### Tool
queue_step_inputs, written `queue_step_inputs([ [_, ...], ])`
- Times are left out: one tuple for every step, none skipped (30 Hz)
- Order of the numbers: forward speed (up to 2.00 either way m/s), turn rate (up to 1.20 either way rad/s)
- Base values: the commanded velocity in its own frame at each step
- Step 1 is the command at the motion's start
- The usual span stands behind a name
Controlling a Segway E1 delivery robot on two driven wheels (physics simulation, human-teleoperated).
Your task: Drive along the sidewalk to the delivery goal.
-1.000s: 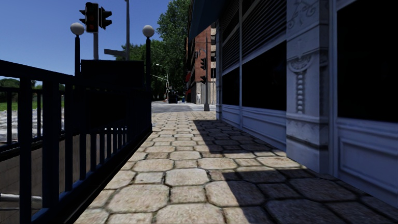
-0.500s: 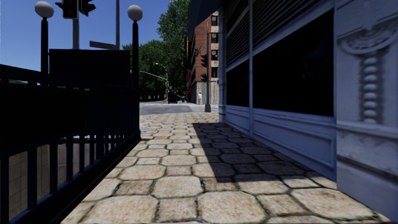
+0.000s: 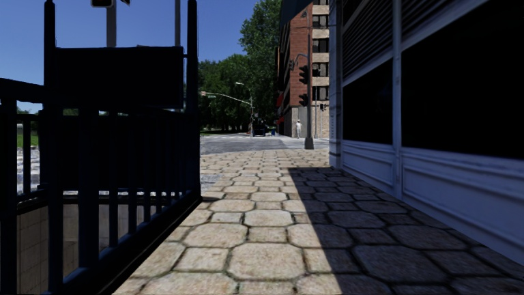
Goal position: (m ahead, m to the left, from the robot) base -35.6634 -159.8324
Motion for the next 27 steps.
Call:
queue_step_inputs([
  [2.0,0.0],
  [2.0,0.0],
  [2.0,0.0],
  [2.0,0.0],
  [2.0,0.0],
  [2.0,0.0],
  [2.0,0.0],
  [2.0,0.0],
  [2.0,0.0],
  [2.0,0.0],
  [2.0,0.0],
  [2.0,0.0],
  [2.0,0.0],
  [2.0,0.0],
  [2.0,0.0],
  [2.0,0.0],
  [2.0,0.0],
  [2.0,0.0],
  [2.0,0.0],
  [2.0,0.0],
  [2.0,0.0],
  [2.0,0.0],
  [2.0,0.0],
  [2.0,0.0],
  [2.0,0.0],
  [2.0,0.0],
  [2.0,0.0],
])
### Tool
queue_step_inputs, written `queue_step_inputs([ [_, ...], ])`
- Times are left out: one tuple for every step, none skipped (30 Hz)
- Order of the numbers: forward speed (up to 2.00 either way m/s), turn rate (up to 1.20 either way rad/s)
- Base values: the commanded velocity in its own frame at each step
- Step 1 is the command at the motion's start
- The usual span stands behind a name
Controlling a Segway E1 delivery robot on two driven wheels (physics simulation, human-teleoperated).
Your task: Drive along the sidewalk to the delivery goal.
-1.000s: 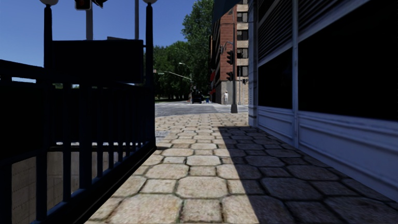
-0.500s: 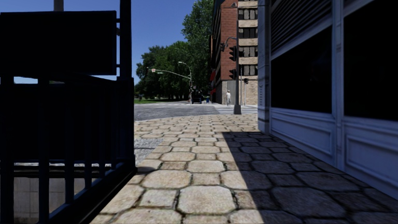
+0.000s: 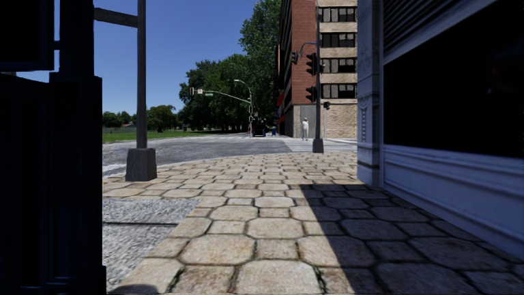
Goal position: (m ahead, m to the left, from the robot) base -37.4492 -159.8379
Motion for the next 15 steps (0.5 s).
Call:
queue_step_inputs([
  [2.0,0.0],
  [2.0,0.0],
  [2.0,0.0],
  [2.0,0.0],
  [2.0,0.0],
  [2.0,0.0],
  [2.0,0.0],
  [2.0,0.0],
  [2.0,0.0],
  [2.0,0.0],
  [2.0,0.0],
  [2.0,0.0],
  [2.0,0.0],
  [2.0,0.0],
  [2.0,0.0],
])
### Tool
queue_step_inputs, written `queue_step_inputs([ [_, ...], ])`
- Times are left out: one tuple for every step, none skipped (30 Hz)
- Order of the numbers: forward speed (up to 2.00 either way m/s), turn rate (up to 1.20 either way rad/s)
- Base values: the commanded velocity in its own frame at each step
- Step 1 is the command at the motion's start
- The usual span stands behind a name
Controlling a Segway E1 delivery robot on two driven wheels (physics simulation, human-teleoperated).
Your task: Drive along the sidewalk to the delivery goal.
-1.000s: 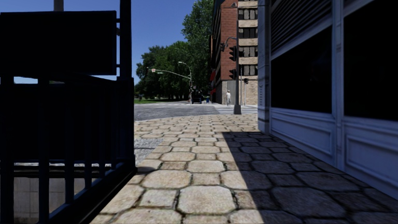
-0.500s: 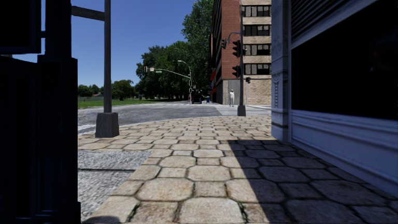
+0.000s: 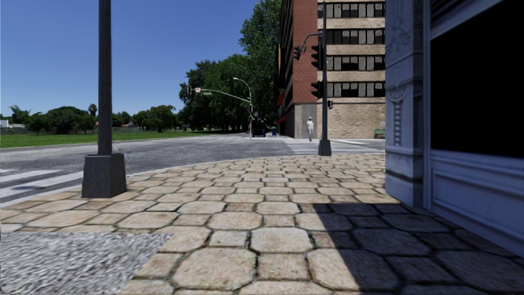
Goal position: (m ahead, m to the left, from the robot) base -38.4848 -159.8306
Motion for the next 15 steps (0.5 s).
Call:
queue_step_inputs([
  [2.0,0.0],
  [2.0,0.0],
  [2.0,0.0],
  [2.0,0.0],
  [2.0,0.0],
  [2.0,0.0],
  [2.0,0.0],
  [2.0,0.0],
  [2.0,0.0],
  [2.0,0.0],
  [2.0,0.0],
  [2.0,0.0],
  [2.0,0.0],
  [2.0,0.0],
  [2.0,0.0],
])
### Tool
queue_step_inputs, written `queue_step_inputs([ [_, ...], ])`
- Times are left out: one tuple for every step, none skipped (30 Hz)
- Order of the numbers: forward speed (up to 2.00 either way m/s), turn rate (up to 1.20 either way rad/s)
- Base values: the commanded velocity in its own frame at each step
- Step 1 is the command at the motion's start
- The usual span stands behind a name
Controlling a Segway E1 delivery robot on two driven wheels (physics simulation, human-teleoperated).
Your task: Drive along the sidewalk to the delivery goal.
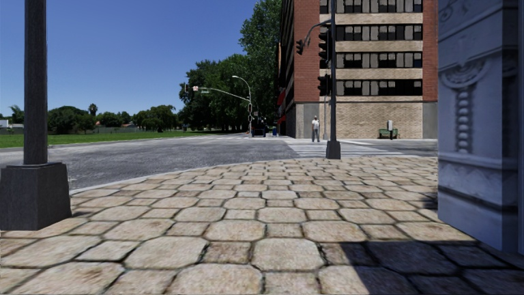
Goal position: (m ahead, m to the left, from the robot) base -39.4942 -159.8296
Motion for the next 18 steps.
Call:
queue_step_inputs([
  [2.0,0.0],
  [2.0,0.0],
  [2.0,0.0],
  [2.0,0.0],
  [2.0,0.0],
  [2.0,0.0],
  [2.0,0.0],
  [2.0,0.0],
  [2.0,0.0],
  [2.0,0.0],
  [2.0,0.0],
  [2.0,0.0],
  [2.0,0.0],
  [2.0,0.0],
  [2.0,0.0],
  [2.0,0.0],
  [1.9,0.0],
  [1.68,0.0],
])
